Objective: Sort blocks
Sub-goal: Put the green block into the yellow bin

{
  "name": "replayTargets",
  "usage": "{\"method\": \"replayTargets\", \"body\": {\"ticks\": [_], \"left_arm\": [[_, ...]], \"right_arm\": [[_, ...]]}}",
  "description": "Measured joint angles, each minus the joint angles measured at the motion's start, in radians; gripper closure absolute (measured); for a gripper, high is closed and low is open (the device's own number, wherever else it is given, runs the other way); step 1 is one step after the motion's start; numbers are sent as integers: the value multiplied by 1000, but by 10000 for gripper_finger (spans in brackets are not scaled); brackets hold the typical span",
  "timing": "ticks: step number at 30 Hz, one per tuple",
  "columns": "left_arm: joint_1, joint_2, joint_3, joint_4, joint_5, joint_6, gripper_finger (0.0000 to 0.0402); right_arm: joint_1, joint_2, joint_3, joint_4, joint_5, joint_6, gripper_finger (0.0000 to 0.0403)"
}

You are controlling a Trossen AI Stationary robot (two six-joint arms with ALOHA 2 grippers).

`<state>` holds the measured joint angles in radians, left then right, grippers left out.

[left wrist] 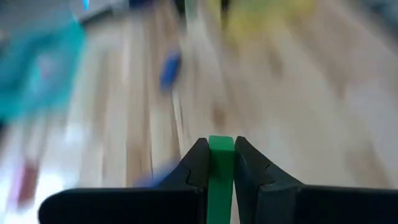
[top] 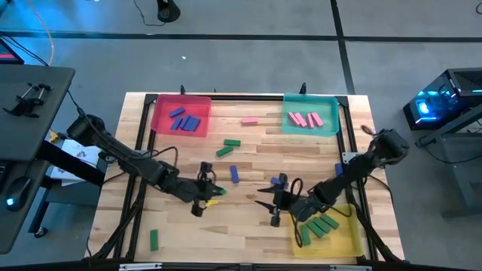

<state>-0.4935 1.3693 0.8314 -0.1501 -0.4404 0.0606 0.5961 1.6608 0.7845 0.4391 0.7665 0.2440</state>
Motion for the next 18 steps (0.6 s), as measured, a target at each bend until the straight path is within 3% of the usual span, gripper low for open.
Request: {"method": "replayTargets", "body": {"ticks": [8,14,18], "left_arm": [[-18,33,0,527,-16,150,384],[-12,57,0,584,-16,161,383],[-11,75,0,628,-21,162,379]], "right_arm": [[-58,209,26,489,-72,-215,237],[-65,256,149,521,-69,-358,237],[-64,258,221,455,51,-377,237]]}}
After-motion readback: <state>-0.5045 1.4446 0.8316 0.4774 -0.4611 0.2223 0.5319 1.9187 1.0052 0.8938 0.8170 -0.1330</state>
